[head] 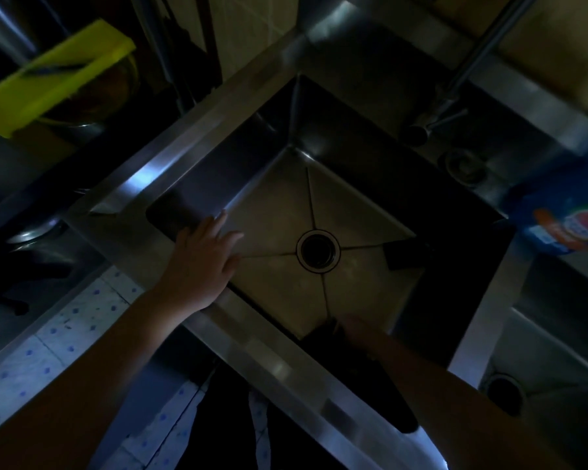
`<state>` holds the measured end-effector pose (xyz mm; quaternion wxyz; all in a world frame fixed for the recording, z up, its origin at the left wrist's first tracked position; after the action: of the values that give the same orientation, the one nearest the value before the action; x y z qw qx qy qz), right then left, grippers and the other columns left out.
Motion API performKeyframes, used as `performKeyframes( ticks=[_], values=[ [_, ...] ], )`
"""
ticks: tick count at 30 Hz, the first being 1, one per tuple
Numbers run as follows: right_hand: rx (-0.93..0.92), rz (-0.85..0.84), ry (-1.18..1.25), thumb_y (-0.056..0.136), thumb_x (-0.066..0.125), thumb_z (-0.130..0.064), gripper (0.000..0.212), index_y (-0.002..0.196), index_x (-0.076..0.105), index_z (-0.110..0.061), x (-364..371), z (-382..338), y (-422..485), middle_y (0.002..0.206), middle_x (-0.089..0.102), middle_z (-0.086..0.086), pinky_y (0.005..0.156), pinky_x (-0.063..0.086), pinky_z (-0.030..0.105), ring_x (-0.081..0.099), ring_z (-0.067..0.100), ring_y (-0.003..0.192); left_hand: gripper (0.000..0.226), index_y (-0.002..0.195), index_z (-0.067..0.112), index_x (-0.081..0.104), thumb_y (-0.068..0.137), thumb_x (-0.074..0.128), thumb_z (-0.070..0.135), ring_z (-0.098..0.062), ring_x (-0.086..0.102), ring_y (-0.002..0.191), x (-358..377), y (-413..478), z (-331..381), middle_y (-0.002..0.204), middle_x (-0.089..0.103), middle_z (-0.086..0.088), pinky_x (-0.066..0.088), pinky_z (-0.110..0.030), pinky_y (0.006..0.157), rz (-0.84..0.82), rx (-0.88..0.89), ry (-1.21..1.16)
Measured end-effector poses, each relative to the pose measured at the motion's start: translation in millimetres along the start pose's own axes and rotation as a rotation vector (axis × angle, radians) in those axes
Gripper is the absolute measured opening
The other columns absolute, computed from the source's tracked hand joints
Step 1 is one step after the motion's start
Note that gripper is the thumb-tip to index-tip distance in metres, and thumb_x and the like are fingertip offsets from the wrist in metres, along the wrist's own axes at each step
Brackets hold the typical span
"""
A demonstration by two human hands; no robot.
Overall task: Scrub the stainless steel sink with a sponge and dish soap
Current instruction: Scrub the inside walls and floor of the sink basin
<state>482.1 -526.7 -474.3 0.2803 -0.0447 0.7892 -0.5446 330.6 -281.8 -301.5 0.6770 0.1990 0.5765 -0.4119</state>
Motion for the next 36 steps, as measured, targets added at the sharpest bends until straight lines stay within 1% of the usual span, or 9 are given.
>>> performKeyframes(
  ticks=[3,6,10,14,20,24,27,32,36],
  values=[
    [-0.03,-0.023,0.074,0.088,0.051,0.0,0.022,0.101,0.067,0.007,-1.4,1.3,-8.7,0.104,0.067,0.02,0.074,0.04,0.027,0.063,0.03,0.097,0.037,0.128,0.021,0.049,0.092,0.046,0.028,-0.026,0.025,0.14,5.1,-12.2,3.6,0.154,0.024,-0.009,0.027,-0.049,0.107,-0.026,-0.029,-0.002],
    [0.002,0.032,0.198,0.086,0.052,0.009,0.018,0.095,0.068,0.009,-10.3,3.6,-23.7,0.087,0.063,0.01,0.069,0.04,0.024,0.057,0.017,0.079,0.036,0.128,0.022,0.048,0.093,0.044,0.03,-0.025,0.024,0.14,4.0,-25.8,8.0,0.154,0.022,-0.007,0.027,-0.046,0.106,-0.02,-0.047,-0.012],
    [-0.037,0.12,0.305,0.086,0.055,0.009,0.029,0.113,0.064,0.006,-24.1,-5.2,-42.3,0.117,0.064,0.021,0.073,0.046,0.019,0.061,0.022,0.104,0.035,0.129,0.026,0.046,0.095,0.042,0.033,-0.027,0.023,0.139,-1.8,-43.5,11.6,0.154,0.024,-0.005,0.024,-0.047,0.108,0.001,-0.12,-0.069],
    [0.016,0.163,0.479,0.086,0.052,0.008,0.038,0.122,0.058,0.0,-29.0,-8.4,-63.6,0.128,0.057,0.021,0.046,0.044,0.006,0.053,0.036,0.121,0.039,0.133,0.03,0.043,0.095,0.041,0.038,-0.028,0.021,0.14,-7.9,-59.1,16.5,0.155,0.021,-0.002,0.02,-0.049,0.111,0.012,-0.175,-0.127],
    [-0.067,0.305,0.49,0.089,0.047,0.008,0.03,0.112,0.066,0.003,-49.4,-25.2,-78.0,0.119,0.065,0.022,0.076,0.049,0.027,0.068,0.015,0.09,0.043,0.138,0.034,0.035,0.096,0.032,0.044,-0.026,0.016,0.143,-21.4,-77.4,20.7,0.157,0.014,0.001,0.017,-0.052,0.112,0.018,-0.22,-0.13],
    [-0.15,0.352,0.456,0.087,0.05,0.006,0.032,0.113,0.066,-0.003,-64.3,-39.8,-99.0,0.122,0.063,0.016,0.087,0.047,0.027,0.06,0.028,0.113,0.044,0.139,0.033,0.034,0.097,0.031,0.044,-0.025,0.015,0.143,-39.5,-87.5,21.0,0.157,0.014,0.0,0.017,-0.052,0.113,0.035,-0.233,-0.114],
    [-0.202,0.442,0.417,0.086,0.048,0.009,0.033,0.109,0.07,-0.003,-83.8,-55.3,-110.7,0.122,0.064,0.014,0.101,0.045,0.031,0.057,0.026,0.117,0.044,0.14,0.031,0.034,0.097,0.031,0.043,-0.025,0.016,0.143,-59.2,-90.9,22.0,0.157,0.016,-0.002,0.016,-0.049,0.113,0.077,-0.244,-0.097],
    [-0.27,0.483,0.4,0.084,0.052,0.007,0.037,0.113,0.069,-0.008,-111.2,-83.5,-128.9,0.121,0.063,0.013,0.085,0.046,0.023,0.059,0.025,0.113,0.046,0.14,0.03,0.034,0.096,0.035,0.043,-0.024,0.019,0.142,-89.7,-97.9,16.3,0.156,0.018,-0.003,0.016,-0.048,0.113,0.171,-0.256,-0.094],
    [-0.341,0.543,0.402,0.081,0.056,0.006,0.035,0.111,0.07,-0.007,-131.5,-113.0,-140.8,0.116,0.067,0.014,0.091,0.049,0.029,0.062,0.025,0.11,0.047,0.14,0.029,0.035,0.095,0.037,0.043,-0.022,0.017,0.143,-110.3,-102.8,6.2,0.155,0.021,-0.003,0.017,-0.047,0.113,0.224,-0.256,-0.08]
  ],
)
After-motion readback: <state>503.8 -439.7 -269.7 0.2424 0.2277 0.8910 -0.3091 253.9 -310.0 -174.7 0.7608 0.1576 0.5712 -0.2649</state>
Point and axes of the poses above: each hand's wrist, its own y-axis towards the middle knuckle, its own x-axis out of the palm, z = x × y, the point moved 7 cm from there along y, towards the middle knuckle
